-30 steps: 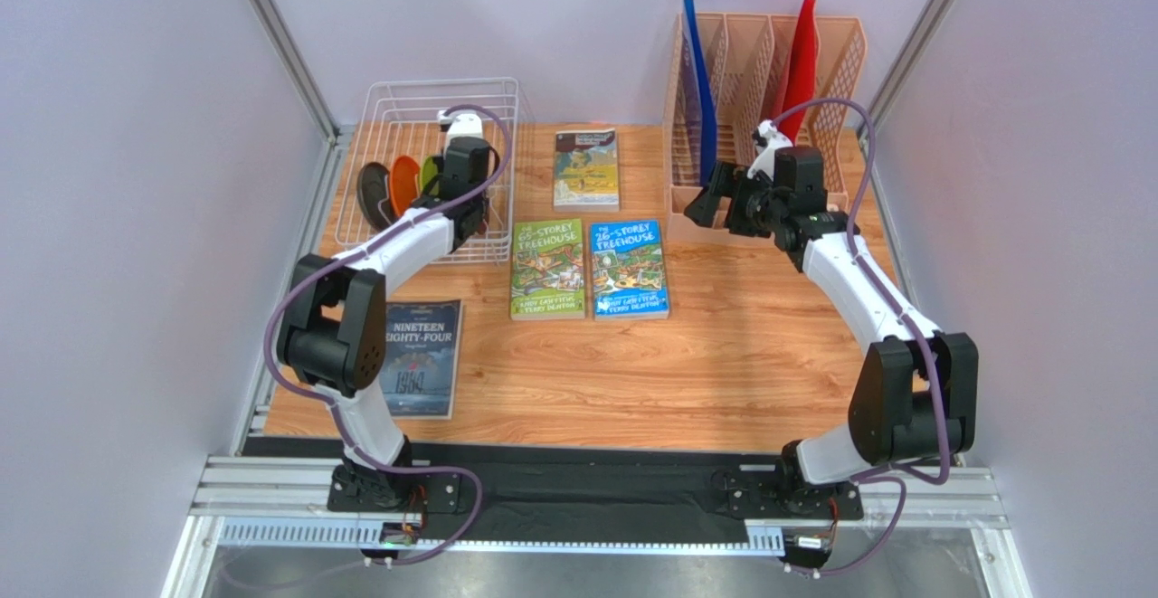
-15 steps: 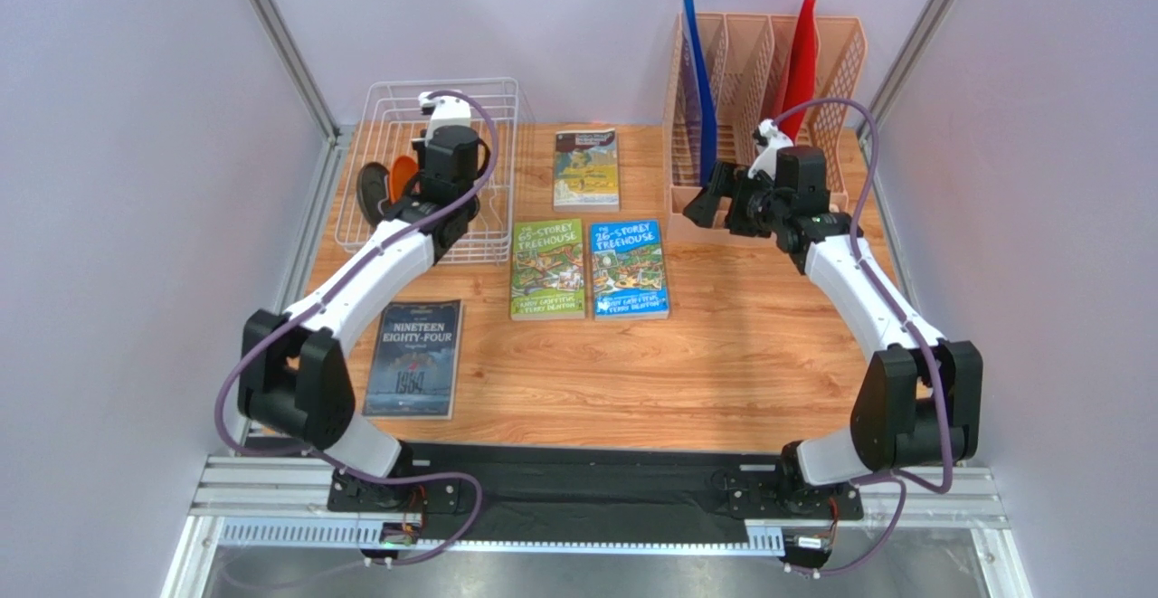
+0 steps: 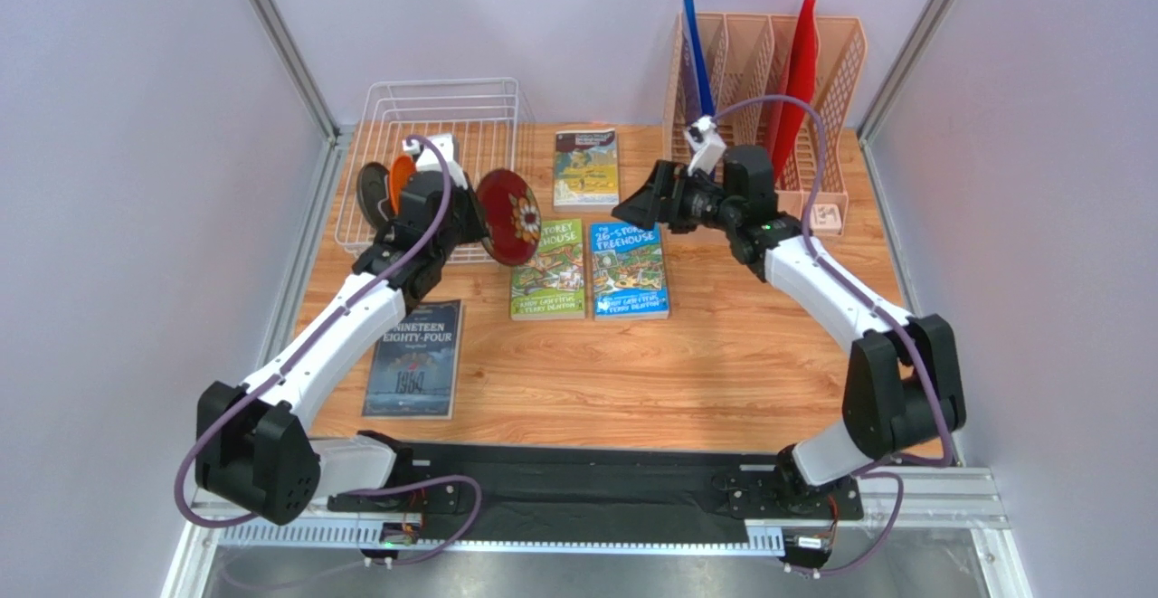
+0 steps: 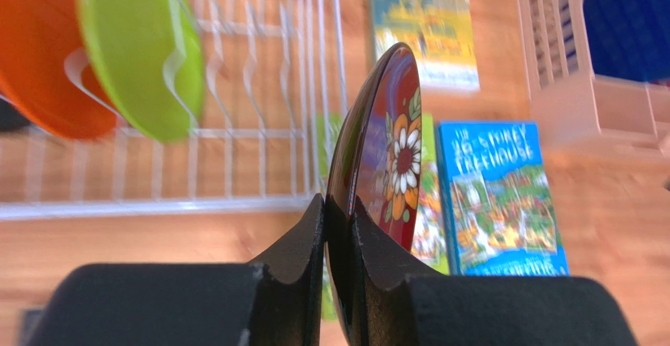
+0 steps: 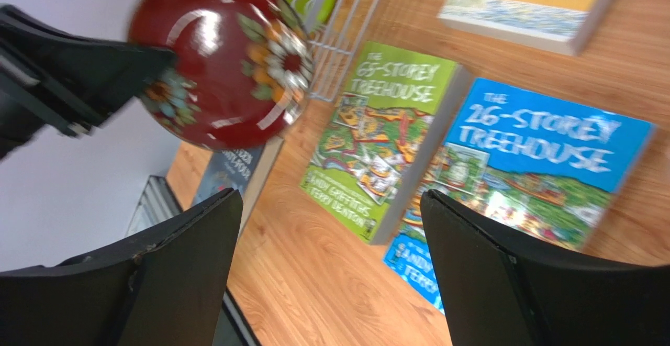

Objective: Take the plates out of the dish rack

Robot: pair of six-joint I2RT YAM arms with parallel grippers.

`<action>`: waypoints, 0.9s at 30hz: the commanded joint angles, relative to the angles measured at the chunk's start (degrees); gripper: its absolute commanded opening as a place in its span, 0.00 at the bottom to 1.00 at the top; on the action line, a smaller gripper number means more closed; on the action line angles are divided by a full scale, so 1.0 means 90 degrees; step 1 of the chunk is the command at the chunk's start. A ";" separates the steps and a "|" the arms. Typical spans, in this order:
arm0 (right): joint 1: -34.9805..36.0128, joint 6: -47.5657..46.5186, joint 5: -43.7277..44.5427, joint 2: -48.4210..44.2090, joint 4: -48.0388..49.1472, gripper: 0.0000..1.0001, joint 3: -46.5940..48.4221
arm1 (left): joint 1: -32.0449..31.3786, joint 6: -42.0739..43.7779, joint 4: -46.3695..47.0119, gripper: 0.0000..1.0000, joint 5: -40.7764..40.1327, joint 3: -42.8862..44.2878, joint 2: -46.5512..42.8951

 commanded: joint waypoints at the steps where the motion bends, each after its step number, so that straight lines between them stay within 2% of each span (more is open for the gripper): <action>1: 0.0343 0.0761 -0.0559 0.0689 0.1292 0.90 -0.0081 | -0.0021 -0.1062 0.1175 0.00 0.1260 -0.0403 -0.0220; 8: 0.0412 0.1474 -0.0980 0.1481 0.2396 0.88 -0.0149 | -0.0021 -0.1687 0.2220 0.00 0.1748 -0.0989 -0.0337; 20: 0.0431 0.1982 -0.1302 0.1863 0.3149 0.84 -0.0199 | 0.0086 -0.2937 0.4340 0.00 0.2862 -0.1809 0.0228; 25: 0.0480 0.2275 -0.1556 0.2097 0.3665 0.72 -0.0276 | 0.0086 -0.3386 0.5102 0.00 0.3135 -0.1966 0.0482; 27: 0.0490 0.2441 -0.1653 0.2137 0.3832 0.57 -0.0373 | 0.0086 -0.3483 0.5240 0.00 0.3214 -0.1986 0.0600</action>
